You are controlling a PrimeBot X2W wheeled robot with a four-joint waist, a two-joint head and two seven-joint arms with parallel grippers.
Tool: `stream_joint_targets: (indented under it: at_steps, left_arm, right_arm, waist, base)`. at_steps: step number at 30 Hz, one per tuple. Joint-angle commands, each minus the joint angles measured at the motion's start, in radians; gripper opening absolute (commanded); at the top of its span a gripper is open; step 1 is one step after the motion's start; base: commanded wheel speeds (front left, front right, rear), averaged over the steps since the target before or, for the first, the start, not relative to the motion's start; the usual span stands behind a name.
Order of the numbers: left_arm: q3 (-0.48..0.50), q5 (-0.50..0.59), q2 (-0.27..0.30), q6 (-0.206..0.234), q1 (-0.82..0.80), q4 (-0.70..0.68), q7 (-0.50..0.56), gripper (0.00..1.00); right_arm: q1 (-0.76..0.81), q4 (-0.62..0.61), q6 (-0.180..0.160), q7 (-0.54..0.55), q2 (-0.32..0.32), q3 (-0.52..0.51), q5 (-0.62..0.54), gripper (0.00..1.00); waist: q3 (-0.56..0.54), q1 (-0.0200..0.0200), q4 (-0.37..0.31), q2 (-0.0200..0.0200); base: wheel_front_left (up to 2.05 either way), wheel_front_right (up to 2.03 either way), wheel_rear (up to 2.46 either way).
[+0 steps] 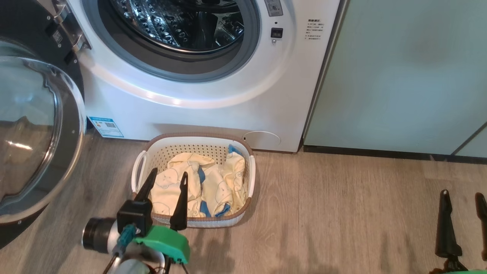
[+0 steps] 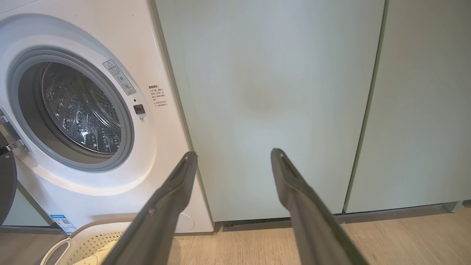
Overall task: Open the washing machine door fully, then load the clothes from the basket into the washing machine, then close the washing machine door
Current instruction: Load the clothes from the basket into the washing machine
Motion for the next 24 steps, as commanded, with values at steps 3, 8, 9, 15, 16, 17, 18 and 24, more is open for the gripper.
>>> stream_joint_targets:
  at_steps: [3, 8, 9, 15, 16, 17, 18, 24]
  left_arm:
    - [0.028, -0.014, 0.012, 0.002, -0.06, -0.013, -0.015, 1.0]
    - [0.008, -0.018, 0.008, -0.008, -0.106, 0.038, -0.018, 1.0]
    - [0.003, -0.02, 0.007, -0.012, -0.122, 0.052, -0.02, 1.0]
    - [-0.019, -0.022, 0.0, -0.02, -0.243, 0.195, -0.02, 1.0]
    - [-0.02, -0.024, -0.002, -0.017, -0.269, 0.224, -0.024, 1.0]
    - [-0.023, -0.022, -0.003, -0.015, -0.294, 0.261, -0.022, 1.0]
    - [-0.025, -0.024, -0.005, -0.016, -0.321, 0.294, -0.024, 1.0]
    - [-0.036, -0.044, -0.013, -0.031, -0.488, 0.526, -0.03, 1.0]
  right_arm:
    - [-0.032, -0.03, -0.003, -0.006, -0.017, 0.02, 0.008, 1.0]
    - [-0.049, -0.036, -0.003, -0.006, -0.017, 0.022, 0.01, 1.0]
    - [-0.054, -0.038, -0.003, -0.006, -0.017, 0.022, 0.01, 1.0]
    - [-0.098, -0.05, -0.003, -0.006, -0.017, 0.023, 0.014, 1.0]
    - [-0.108, -0.053, -0.003, -0.006, -0.017, 0.024, 0.015, 1.0]
    - [-0.118, -0.055, -0.003, -0.006, -0.017, 0.025, 0.016, 1.0]
    - [-0.128, -0.057, -0.003, -0.006, -0.017, 0.028, 0.018, 1.0]
    - [-0.198, -0.069, -0.003, -0.006, -0.017, 0.044, 0.033, 1.0]
  waist:
    - [0.011, 0.0, -0.003, 0.0]
    - [0.046, 0.0, -0.006, 0.0]
    - [0.057, 0.0, -0.007, 0.0]
    - [0.143, 0.0, -0.016, 0.0]
    - [0.162, 0.0, -0.018, 0.0]
    - [0.18, 0.0, -0.021, 0.0]
    - [0.2, 0.0, -0.026, 0.0]
    - [0.325, 0.0, -0.062, 0.0]
  base:
    - [0.0, 0.0, 0.0]
    - [0.0, 0.0, 0.0]
    - [0.0, 0.0, 0.0]
    - [0.0, 0.0, 0.0]
    - [0.0, 0.0, 0.0]
    - [0.0, 0.0, 0.0]
    - [0.0, 0.0, 0.0]
    - [0.0, 0.0, 0.0]
